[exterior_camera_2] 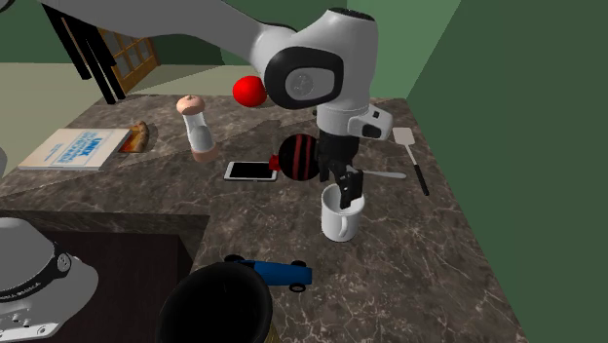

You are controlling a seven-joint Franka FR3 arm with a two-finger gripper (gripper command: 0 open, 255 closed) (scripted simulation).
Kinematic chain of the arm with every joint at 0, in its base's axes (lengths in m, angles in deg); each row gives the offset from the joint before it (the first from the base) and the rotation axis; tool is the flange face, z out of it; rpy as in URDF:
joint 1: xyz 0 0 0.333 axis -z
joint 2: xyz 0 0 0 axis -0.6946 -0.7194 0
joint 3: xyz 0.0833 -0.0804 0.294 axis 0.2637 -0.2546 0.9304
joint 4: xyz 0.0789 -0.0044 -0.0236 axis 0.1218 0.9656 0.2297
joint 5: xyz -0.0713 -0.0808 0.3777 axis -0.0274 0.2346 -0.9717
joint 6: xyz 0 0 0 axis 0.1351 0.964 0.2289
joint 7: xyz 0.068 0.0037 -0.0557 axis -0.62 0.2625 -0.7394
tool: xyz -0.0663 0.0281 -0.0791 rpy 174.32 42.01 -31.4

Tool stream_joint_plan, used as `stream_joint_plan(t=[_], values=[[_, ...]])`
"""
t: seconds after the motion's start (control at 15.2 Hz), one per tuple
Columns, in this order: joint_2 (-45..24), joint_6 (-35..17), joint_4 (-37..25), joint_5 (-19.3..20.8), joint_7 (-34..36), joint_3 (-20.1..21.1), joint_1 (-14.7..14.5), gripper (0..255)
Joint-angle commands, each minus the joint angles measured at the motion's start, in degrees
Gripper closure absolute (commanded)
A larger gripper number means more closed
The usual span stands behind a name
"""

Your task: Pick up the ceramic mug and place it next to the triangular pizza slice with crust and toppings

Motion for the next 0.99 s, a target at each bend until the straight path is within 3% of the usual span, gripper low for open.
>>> stream_joint_plan(t=[0.0,0.26,0.33,0.92], values=[[-0.1,-0.1,0.0,0.0,0.0,0.0,0.0,0],[-0.1,-0.1,0.0,0.0,0.0,0.0,0.0,0],[-0.1,-0.1,0.0,0.0,0.0,0.0,0.0,255],[-0.1,-0.1,0.0,0.0,0.0,0.0,0.0,255]])
